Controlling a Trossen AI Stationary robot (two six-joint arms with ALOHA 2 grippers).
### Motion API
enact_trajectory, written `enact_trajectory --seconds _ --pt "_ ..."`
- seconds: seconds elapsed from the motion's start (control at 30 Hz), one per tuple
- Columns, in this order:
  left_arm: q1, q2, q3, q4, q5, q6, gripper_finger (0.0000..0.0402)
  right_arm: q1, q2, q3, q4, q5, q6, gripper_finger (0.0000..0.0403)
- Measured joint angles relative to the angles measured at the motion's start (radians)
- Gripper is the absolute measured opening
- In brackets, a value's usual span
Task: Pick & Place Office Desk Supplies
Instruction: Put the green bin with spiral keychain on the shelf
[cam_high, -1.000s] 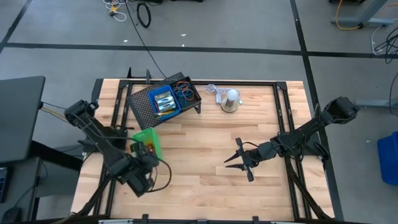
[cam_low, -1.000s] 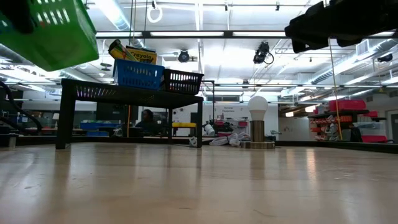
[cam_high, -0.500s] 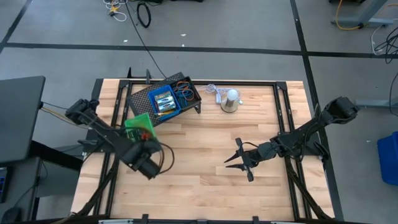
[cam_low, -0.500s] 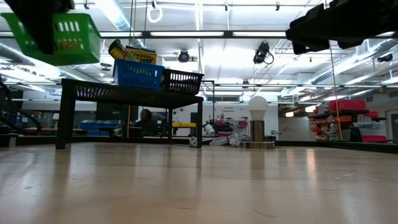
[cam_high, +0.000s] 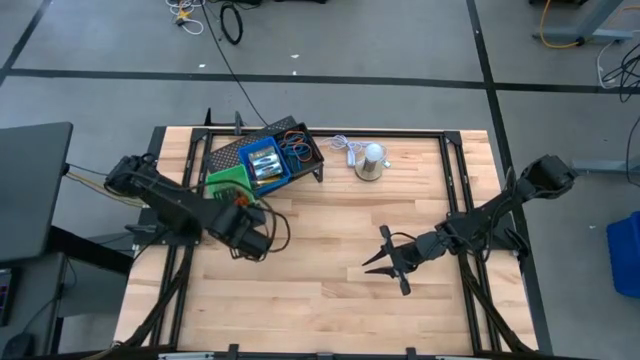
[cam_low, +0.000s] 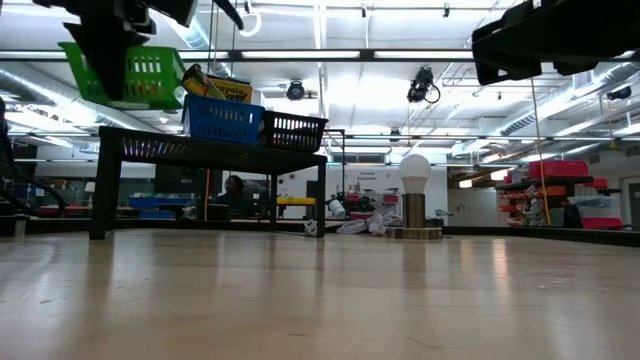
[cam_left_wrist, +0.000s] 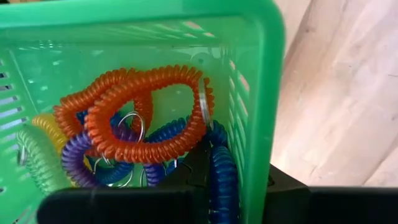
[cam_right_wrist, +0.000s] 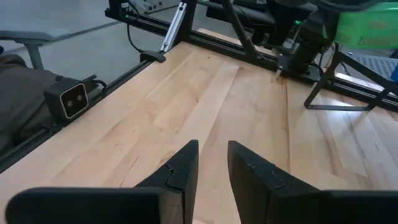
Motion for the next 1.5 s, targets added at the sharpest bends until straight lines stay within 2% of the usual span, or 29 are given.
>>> enact_trajectory --seconds 0.33,0.87,1.1,1.4,1.5 --pt "0.079 -0.081 0.0 0.0 0.022 0.035 0.0035 0.011 0.0 0.0 0.001 0.012 -0.003 0.0096" --pt "0.027 -0.092 0.0 0.001 0.085 0.0 0.0035 0.01 0.0 0.0 0.002 0.013 -0.011 0.0096" --pt "0.04 -0.093 -0.001 0.001 0.15 -0.006 0.0035 0.01 0.0 0.0 0.002 0.013 -0.007 0.0096" --pt "0.065 -0.094 -0.003 0.002 0.168 -0.025 0.0035 0.024 0.0 0.0 0.002 0.014 -0.012 0.0096" --pt "0.091 -0.11 -0.05 0.001 0.174 -0.022 0.0035 0.036 0.0 0.0 0.002 0.014 -0.011 0.0096"
